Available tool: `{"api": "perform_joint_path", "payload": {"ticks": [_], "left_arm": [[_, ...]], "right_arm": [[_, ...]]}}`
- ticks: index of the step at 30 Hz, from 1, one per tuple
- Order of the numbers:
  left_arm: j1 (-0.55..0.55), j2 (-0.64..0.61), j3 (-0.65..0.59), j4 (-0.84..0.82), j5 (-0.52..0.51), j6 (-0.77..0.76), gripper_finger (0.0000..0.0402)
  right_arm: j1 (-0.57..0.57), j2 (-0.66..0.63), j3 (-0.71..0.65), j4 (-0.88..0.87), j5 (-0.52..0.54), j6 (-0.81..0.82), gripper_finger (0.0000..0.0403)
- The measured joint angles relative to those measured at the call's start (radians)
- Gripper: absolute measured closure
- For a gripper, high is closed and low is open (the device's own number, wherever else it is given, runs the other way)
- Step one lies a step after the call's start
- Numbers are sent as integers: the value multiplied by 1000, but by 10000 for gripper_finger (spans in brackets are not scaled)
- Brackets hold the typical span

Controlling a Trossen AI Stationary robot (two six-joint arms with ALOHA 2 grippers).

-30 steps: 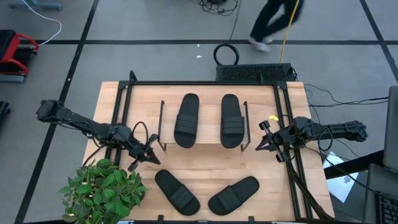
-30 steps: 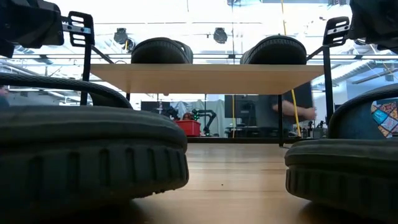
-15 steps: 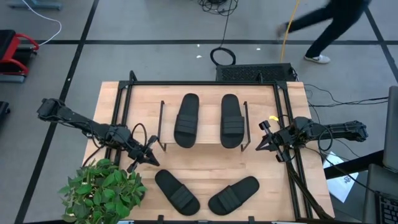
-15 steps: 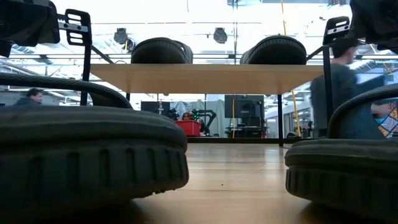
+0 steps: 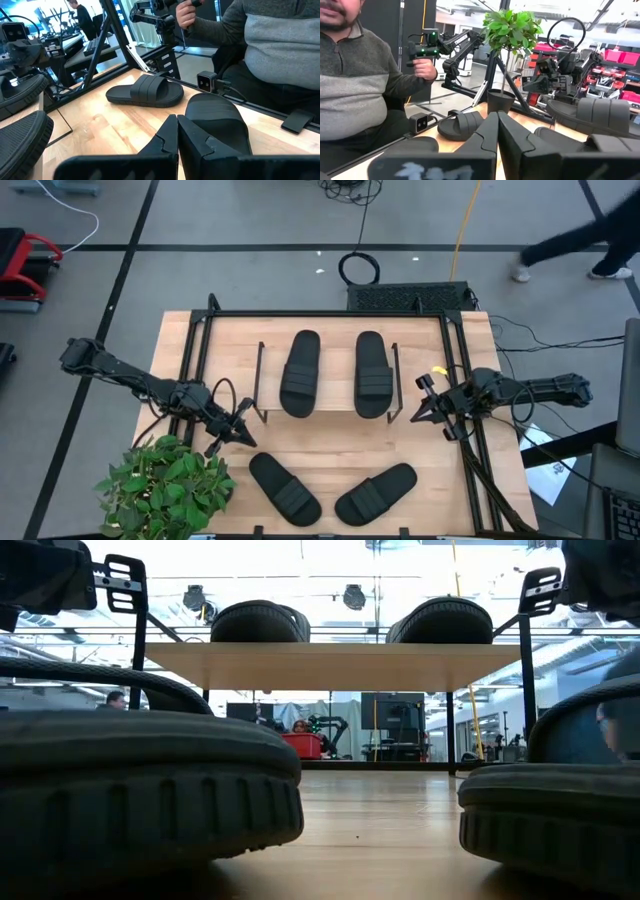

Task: Pick and place slides into the shelf
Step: Put the right slide under the shelf

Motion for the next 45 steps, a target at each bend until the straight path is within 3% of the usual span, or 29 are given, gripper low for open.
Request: {"api": "perform_joint_path", "payload": {"ticks": [5, 8, 14, 18, 23, 30, 32, 37, 45], "left_arm": [[0, 0, 0, 2, -68, -3, 395], [0, 0, 0, 3, -78, -5, 387], [0, 0, 0, 2, -81, -57, 381], [0, 2, -3, -11, -81, -84, 388], [0, 1, -2, -2, -81, -84, 400], [0, 0, -2, 0, -81, -64, 383], [0, 0, -2, 1, -81, -64, 381], [0, 0, -2, 1, -81, -64, 389], [0, 0, 0, 2, -66, -64, 394]], "right_arm": [[17, 41, 0, 20, 1, 16, 403], [98, 84, 0, 56, -26, -89, 403], [314, 187, -1, 188, 178, -162, 403], [443, 269, -1, 296, 212, -136, 400], [572, 382, 2, 448, 323, -135, 356], [699, 533, 140, 402, 495, -210, 263], [739, 585, 203, 329, 584, -267, 241], [836, 736, 386, 104, 957, -315, 213], [951, 970, 590, -47, 1245, -238, 202]]}}
